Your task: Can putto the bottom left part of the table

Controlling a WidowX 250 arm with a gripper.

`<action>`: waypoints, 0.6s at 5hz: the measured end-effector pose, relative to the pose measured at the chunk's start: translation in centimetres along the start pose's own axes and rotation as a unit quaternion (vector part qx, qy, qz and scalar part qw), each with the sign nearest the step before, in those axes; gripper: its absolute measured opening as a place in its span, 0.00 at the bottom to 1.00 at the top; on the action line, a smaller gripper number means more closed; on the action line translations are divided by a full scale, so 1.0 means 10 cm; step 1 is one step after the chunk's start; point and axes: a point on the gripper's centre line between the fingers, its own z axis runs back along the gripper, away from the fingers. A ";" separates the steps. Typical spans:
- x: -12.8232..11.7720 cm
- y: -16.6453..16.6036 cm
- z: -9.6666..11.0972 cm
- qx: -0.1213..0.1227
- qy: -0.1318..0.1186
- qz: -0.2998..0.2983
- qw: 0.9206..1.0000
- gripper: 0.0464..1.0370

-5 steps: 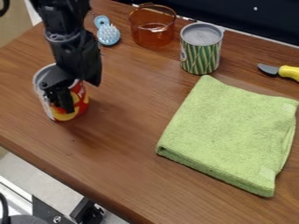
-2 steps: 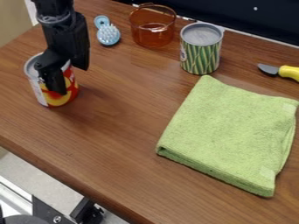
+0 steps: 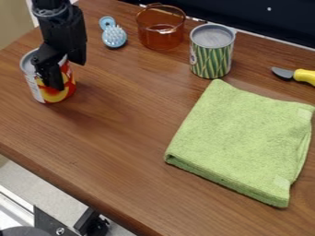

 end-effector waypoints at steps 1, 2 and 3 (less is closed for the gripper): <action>-0.05 0.07 0.04 0.006 0.002 0.005 1.000 0.96; -0.03 0.08 0.04 0.005 0.004 0.022 1.000 0.96; 0.08 0.07 0.03 -0.001 -0.016 0.064 0.998 0.96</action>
